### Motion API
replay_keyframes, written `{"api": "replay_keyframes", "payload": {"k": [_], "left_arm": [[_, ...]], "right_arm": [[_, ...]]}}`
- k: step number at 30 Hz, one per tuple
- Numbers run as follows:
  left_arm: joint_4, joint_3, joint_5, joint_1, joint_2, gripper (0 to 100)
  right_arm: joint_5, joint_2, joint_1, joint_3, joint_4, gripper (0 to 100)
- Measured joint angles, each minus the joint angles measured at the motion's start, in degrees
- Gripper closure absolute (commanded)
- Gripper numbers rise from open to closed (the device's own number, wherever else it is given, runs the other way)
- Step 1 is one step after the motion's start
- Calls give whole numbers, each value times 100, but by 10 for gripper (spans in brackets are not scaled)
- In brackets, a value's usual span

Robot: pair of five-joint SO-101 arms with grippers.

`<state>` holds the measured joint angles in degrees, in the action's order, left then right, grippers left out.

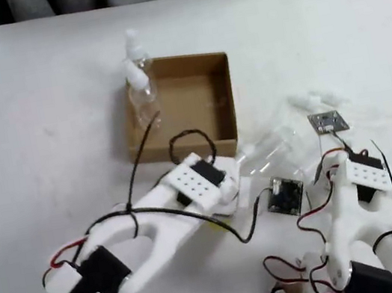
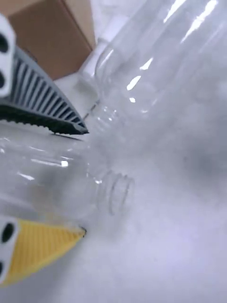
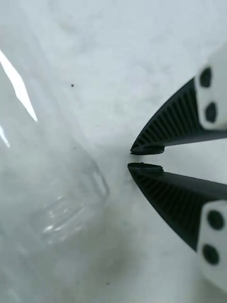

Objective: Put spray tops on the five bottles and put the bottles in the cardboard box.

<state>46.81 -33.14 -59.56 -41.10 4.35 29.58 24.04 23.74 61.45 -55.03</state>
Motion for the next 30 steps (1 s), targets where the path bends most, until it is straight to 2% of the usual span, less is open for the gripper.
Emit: {"api": "replay_keyframes", "payload": {"k": [4,6,11,13,19,21,26,30], "left_arm": [[0,0,35,-18,0,720],[0,0,35,-18,0,758],[0,0,35,-53,105,991],[35,26,35,-70,185,959],[809,255,88,-62,290,980],[949,255,484,-53,290,980],[1073,255,2426,246,290,980],[1143,255,3534,580,290,980]], "right_arm": [[0,0,0,0,0,984],[0,0,0,0,0,984],[0,0,0,0,0,984],[0,0,0,0,0,984],[0,0,0,0,0,984],[0,0,0,0,0,984],[0,0,0,0,0,984],[0,0,0,0,0,984]]}}
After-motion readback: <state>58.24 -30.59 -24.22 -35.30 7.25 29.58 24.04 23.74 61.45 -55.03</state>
